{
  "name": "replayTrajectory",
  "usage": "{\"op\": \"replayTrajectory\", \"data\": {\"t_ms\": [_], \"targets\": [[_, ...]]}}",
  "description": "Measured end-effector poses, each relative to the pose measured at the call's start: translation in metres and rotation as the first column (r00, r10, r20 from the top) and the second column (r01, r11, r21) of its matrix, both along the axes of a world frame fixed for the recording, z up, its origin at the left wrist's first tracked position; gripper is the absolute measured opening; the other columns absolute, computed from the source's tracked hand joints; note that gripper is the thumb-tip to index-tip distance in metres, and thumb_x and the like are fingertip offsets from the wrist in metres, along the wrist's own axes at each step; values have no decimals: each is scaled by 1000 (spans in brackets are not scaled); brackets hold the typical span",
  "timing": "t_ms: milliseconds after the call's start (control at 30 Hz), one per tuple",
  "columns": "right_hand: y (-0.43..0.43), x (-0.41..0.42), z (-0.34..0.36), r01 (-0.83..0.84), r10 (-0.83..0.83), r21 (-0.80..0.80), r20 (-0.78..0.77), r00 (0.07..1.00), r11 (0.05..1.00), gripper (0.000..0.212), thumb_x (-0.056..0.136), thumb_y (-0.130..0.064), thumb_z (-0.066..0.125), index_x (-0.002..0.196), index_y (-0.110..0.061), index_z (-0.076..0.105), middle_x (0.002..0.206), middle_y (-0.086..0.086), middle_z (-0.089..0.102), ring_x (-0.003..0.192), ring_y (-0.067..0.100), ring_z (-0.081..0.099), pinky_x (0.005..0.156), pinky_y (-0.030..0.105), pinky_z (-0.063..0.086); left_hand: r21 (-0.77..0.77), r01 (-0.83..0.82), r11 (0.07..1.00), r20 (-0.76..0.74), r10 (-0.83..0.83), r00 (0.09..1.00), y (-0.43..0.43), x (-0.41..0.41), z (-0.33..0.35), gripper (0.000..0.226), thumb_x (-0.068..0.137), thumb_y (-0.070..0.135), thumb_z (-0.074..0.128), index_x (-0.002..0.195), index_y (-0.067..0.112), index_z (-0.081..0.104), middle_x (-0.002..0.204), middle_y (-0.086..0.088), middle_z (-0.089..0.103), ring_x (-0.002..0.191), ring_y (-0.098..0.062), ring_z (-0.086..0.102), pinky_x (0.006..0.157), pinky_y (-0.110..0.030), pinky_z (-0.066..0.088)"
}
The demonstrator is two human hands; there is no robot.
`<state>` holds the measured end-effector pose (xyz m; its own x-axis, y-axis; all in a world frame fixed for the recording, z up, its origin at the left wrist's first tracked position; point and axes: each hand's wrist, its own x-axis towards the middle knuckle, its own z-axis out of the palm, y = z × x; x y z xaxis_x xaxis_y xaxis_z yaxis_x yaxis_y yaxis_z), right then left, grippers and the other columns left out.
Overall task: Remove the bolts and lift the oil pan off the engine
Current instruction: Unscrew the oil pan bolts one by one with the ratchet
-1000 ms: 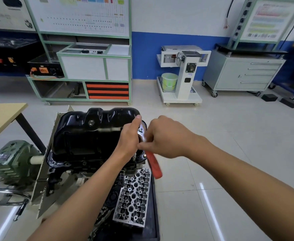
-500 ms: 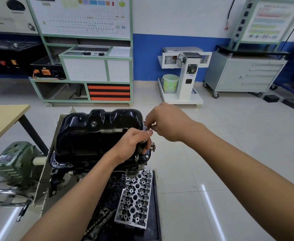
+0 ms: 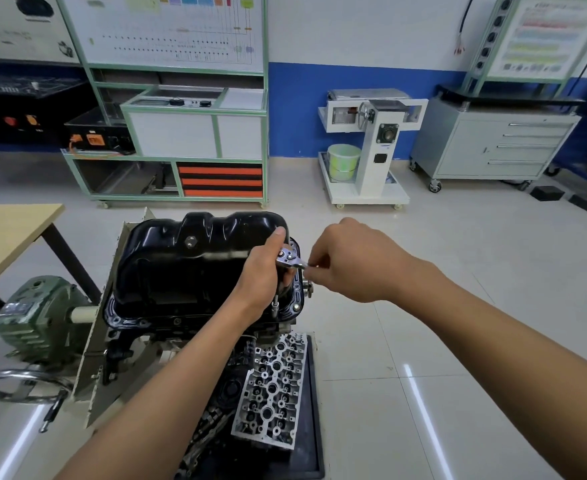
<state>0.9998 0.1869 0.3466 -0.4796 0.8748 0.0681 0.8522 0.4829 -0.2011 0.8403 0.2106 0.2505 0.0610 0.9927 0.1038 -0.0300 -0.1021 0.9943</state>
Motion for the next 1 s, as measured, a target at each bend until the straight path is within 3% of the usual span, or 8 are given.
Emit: {"op": "replayTrajectory", "data": {"t_ms": [67,133,300,467,533,633,733,1000], "targets": [[-8,-5,0,-5,4,-60,-10,1000,998,43,88,-46,68,53,-23,58,52,-8,56,57,12,57,50,26,36,11,9,1000,15,-9,1000,-1,2,-2,75,85,68,41,56,0,54,59,-17,49,57,-24,42,60,-32,37],[-13,-12,-3,-33,26,-134,-50,998,990,52,87,-44,71,45,-19,53,38,-7,47,40,10,45,47,26,33,18,5,1000,38,-6,999,-1,2,-3,67,88,65,42,52,10,53,55,-9,49,54,-17,43,56,-26,40],[-7,-14,1,-63,32,-196,-157,987,979,45,87,-39,74,49,-19,62,39,-8,49,40,11,42,49,29,36,18,-3,1000,29,3,1000,1,-7,0,58,93,55,40,50,19,54,54,-5,51,53,-14,46,57,-24,41],[10,-7,13,-56,56,5,96,994,998,12,89,-29,70,82,-23,76,69,-3,59,78,26,62,60,32,46,93,233,968,-108,-223,969,-3,-16,8,56,91,52,50,59,6,56,54,-13,54,58,-27,49,63,-33,43],[19,-12,11,-75,63,85,139,988,994,15,91,-18,66,95,-27,77,78,-1,58,88,29,61,65,34,46,75,325,943,-140,-312,940,-3,-15,10,57,87,54,52,63,4,57,54,-14,52,55,-25,47,61,-30,40],[30,-19,7,-117,111,92,64,992,989,33,87,-5,63,107,-27,77,111,1,70,101,25,63,76,34,50,26,385,922,-144,-378,915,-3,-13,11,60,84,55,54,61,1,59,55,-17,49,51,-25,42,60,-36,34],[34,-21,1,-180,185,89,-43,982,980,37,87,-2,63,117,-21,75,135,-3,65,119,21,60,89,30,48,33,350,936,-85,-346,934,-3,-14,11,59,82,56,53,53,5,56,53,-17,45,52,-25,38,58,-35,33],[17,-7,-1,-63,58,139,37,998,988,20,93,-37,59,99,-28,76,90,-1,71,90,24,62,72,39,53,5,29,1000,-4,-29,1000,-3,-8,8,65,94,59,36,46,18,51,51,-9,44,49,-20,40,50,-26,36]]}}
